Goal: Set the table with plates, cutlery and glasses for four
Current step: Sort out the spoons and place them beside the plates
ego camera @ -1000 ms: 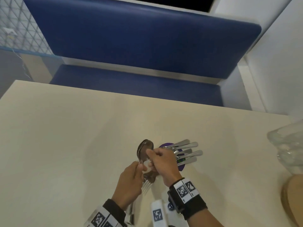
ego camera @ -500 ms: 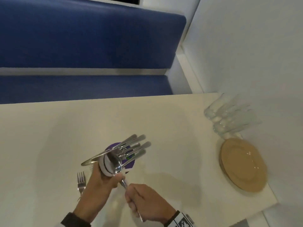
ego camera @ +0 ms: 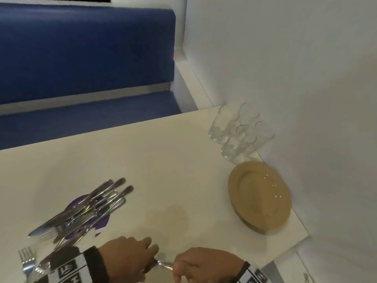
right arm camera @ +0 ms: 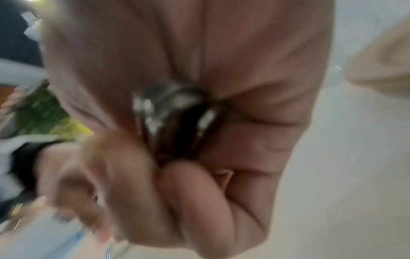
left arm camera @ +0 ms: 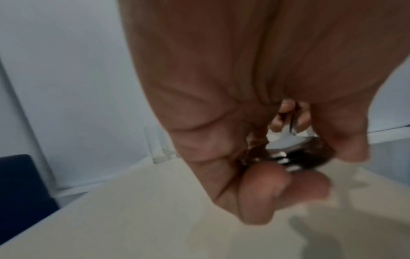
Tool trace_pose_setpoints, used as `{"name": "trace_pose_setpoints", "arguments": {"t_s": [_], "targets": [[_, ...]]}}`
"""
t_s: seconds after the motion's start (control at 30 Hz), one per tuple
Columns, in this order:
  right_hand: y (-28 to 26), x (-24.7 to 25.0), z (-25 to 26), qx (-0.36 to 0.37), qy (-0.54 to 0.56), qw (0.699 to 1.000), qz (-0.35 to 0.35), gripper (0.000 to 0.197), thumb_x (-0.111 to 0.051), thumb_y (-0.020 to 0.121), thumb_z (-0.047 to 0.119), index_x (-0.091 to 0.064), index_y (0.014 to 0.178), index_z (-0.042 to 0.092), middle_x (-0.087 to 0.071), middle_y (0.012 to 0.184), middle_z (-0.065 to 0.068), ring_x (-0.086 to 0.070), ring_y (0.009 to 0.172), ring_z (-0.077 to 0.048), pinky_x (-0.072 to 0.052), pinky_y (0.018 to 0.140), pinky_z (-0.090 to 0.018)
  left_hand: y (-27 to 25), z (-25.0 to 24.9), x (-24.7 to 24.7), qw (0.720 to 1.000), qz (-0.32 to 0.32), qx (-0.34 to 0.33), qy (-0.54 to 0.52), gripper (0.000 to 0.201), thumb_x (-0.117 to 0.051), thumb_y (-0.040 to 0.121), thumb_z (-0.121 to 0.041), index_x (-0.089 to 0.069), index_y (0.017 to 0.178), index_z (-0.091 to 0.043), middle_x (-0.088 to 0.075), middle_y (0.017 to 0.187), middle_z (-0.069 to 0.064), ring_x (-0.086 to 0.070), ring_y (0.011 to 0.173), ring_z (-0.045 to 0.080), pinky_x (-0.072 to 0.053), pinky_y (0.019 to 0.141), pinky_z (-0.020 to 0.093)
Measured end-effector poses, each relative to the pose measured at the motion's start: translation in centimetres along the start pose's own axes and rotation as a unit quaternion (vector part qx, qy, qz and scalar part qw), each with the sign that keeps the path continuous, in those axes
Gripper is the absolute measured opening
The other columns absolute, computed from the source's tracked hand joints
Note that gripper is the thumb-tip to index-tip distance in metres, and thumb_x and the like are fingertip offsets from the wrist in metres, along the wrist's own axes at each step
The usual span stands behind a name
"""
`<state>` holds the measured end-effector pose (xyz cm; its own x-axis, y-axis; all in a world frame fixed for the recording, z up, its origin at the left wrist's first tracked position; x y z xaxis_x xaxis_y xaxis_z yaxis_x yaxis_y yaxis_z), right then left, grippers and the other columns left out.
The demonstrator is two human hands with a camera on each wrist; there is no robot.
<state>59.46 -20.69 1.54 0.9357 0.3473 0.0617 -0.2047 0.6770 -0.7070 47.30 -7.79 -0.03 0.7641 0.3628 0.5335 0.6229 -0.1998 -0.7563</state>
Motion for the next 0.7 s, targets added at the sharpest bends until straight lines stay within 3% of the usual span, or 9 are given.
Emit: {"name": "trace_pose_setpoints", "arguments": {"t_s": [0.07, 0.1, 0.13, 0.2, 0.33, 0.43, 0.53, 0.63, 0.7], "targets": [[0.3, 0.7, -1.9, 0.0, -0.152, 0.98, -0.125, 0.033, -0.032, 0.104, 0.04, -0.055, 0.081, 0.03, -0.052, 0.08, 0.011, -0.048, 0.065, -0.004, -0.037, 0.062, -0.024, 2.0, -0.9, 0.8, 1.0, 0.015, 0.002, 0.006, 0.039, -0.049, 0.1, -0.038, -0.039, 0.131, -0.016, -0.048, 0.128, 0.012, -0.056, 0.091, 0.028, -0.045, 0.077, 0.036], [0.5, 1.2, -3.4, 0.002, -0.246, 0.952, -0.183, 0.034, -0.03, 0.104, 0.037, -0.054, 0.082, 0.028, -0.052, 0.074, 0.008, -0.049, 0.056, -0.006, -0.037, 0.052, -0.023, 2.8, -1.1, 1.1, 1.0, 0.023, 0.009, 0.01, 0.04, -0.049, 0.1, -0.039, -0.038, 0.132, -0.017, -0.047, 0.128, 0.012, -0.059, 0.096, 0.032, -0.046, 0.08, 0.039], [0.2, 1.2, -5.0, -0.071, -0.182, 0.973, -0.124, 0.029, -0.032, 0.1, 0.035, -0.053, 0.08, 0.028, -0.051, 0.062, 0.008, -0.048, 0.042, -0.006, -0.032, 0.04, -0.018, 3.7, -1.3, 1.6, 0.999, 0.027, 0.02, 0.019, 0.041, -0.05, 0.1, -0.041, -0.038, 0.132, -0.017, -0.047, 0.129, 0.012, -0.06, 0.102, 0.036, -0.046, 0.082, 0.042], [1.1, 1.4, -8.3, -0.077, -0.262, 0.939, -0.21, 0.018, -0.04, 0.082, 0.049, -0.05, 0.081, 0.034, -0.049, 0.053, 0.01, -0.045, 0.029, -0.005, -0.019, 0.033, -0.016, 5.6, -1.6, 3.4, 0.998, 0.006, 0.037, 0.046, 0.042, -0.05, 0.1, -0.041, -0.037, 0.134, -0.019, -0.045, 0.13, 0.012, -0.058, 0.108, 0.037, -0.045, 0.081, 0.044], [0.7, 3.5, -10.0, -0.03, -0.353, 0.858, -0.371, 0.026, -0.045, 0.084, 0.046, -0.061, 0.103, 0.036, -0.053, 0.069, 0.014, -0.049, 0.038, -0.005, -0.015, 0.038, -0.026, 11.4, -2.1, 9.0, 0.989, -0.102, 0.024, 0.1, 0.044, -0.052, 0.1, -0.034, -0.035, 0.14, -0.025, -0.04, 0.136, 0.01, -0.05, 0.114, 0.033, -0.046, 0.085, 0.044], [0.8, 6.0, -11.4, -0.033, -0.341, 0.81, -0.476, 0.048, -0.075, 0.077, 0.026, -0.061, 0.123, 0.02, -0.055, 0.083, 0.008, -0.055, 0.054, -0.01, -0.032, 0.036, -0.024, 15.9, -2.1, 12.6, 0.981, -0.143, 0.018, 0.128, 0.04, -0.055, 0.1, -0.028, -0.04, 0.137, -0.028, -0.041, 0.136, 0.007, -0.047, 0.115, 0.031, -0.046, 0.086, 0.042], [0.8, 7.4, -12.5, -0.044, -0.289, 0.811, -0.506, 0.076, -0.072, 0.069, 0.002, -0.047, 0.141, 0.005, -0.063, 0.105, -0.007, -0.064, 0.078, -0.02, -0.058, 0.064, -0.026, 18.7, -2.2, 15.1, 0.968, -0.178, 0.024, 0.177, 0.042, -0.054, 0.097, -0.015, -0.04, 0.135, -0.025, -0.041, 0.135, 0.009, -0.045, 0.114, 0.032, -0.045, 0.083, 0.04], [1.2, 7.2, -12.6, -0.085, -0.296, 0.815, -0.491, 0.066, -0.039, 0.082, 0.003, -0.038, 0.148, -0.002, -0.06, 0.122, -0.016, -0.063, 0.102, -0.028, -0.057, 0.086, -0.036, 20.2, -1.7, 16.8, 0.963, -0.21, 0.035, 0.165, 0.057, -0.057, 0.09, -0.005, -0.035, 0.139, -0.025, -0.035, 0.136, 0.01, -0.041, 0.115, 0.031, -0.047, 0.085, 0.039], [1.3, 6.8, -12.4, -0.114, -0.297, 0.818, -0.479, 0.063, -0.033, 0.086, 0.006, -0.038, 0.148, -0.002, -0.058, 0.124, -0.016, -0.061, 0.106, -0.03, -0.055, 0.09, -0.041, 20.6, -1.2, 17.1, 0.968, -0.217, 0.05, 0.116, 0.062, -0.058, 0.089, -0.002, -0.034, 0.141, -0.027, -0.031, 0.137, 0.009, -0.04, 0.116, 0.029, -0.049, 0.087, 0.038]]}}
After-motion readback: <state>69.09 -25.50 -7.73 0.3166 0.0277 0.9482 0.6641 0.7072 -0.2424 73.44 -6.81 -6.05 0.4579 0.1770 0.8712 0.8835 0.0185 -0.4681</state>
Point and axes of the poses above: each hand's wrist, its own y-axis towards the middle knuckle, its own x-axis out of the back of the hand, z = x × y, the point moved 4 cm from there along y, towards the middle knuckle
